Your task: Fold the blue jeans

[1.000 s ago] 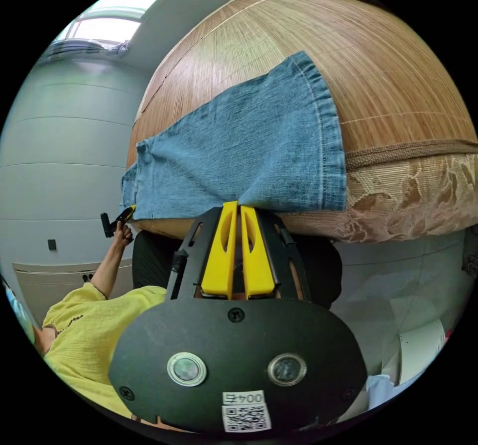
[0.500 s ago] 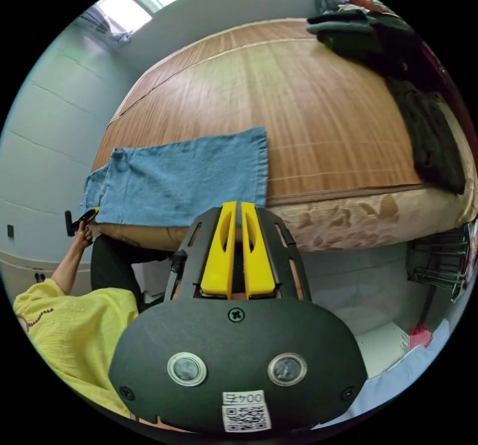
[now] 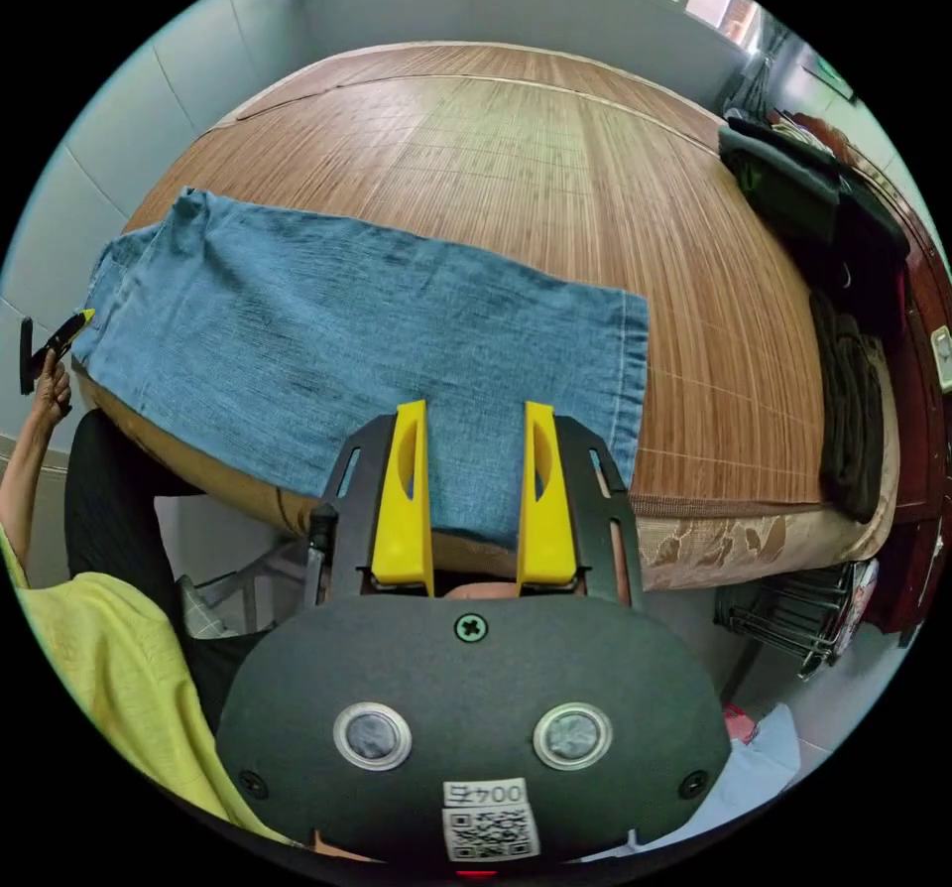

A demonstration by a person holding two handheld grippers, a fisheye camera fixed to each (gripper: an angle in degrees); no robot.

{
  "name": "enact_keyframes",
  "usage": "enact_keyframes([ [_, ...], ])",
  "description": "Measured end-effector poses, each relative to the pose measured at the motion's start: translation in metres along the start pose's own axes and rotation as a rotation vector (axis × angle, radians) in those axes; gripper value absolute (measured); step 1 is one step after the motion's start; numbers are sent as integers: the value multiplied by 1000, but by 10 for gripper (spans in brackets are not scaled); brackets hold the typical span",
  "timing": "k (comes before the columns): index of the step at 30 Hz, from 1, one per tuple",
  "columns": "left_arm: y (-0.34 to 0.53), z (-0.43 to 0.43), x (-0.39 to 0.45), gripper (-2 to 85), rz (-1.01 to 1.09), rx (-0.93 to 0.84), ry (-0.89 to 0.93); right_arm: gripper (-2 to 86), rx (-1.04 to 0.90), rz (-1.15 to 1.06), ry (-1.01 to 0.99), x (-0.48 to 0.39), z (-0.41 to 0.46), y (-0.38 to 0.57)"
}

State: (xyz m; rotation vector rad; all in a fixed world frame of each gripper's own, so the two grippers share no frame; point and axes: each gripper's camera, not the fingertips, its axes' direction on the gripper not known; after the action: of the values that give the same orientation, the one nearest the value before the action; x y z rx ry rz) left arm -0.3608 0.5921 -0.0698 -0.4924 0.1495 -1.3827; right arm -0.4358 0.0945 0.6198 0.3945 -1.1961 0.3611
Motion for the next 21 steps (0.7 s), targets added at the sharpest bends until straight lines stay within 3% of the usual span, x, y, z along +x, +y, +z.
enact_keyframes([
  [4, -16, 46, -1, 11, -31, -186, 7, 139, -15, -14, -28, 3, 12, -1],
  [13, -7, 69, 3, 7, -127, -50, 80, 143, -30, 48, -29, 18, 22, -7],
  [17, -2, 73, 1, 3, -126, -21, 99, 157, 163, -93, -107, -37, -4, 3],
  [21, -1, 77, 14, 2, -85, -8, 34, 157, 229, -225, -137, -93, 7, -10],
])
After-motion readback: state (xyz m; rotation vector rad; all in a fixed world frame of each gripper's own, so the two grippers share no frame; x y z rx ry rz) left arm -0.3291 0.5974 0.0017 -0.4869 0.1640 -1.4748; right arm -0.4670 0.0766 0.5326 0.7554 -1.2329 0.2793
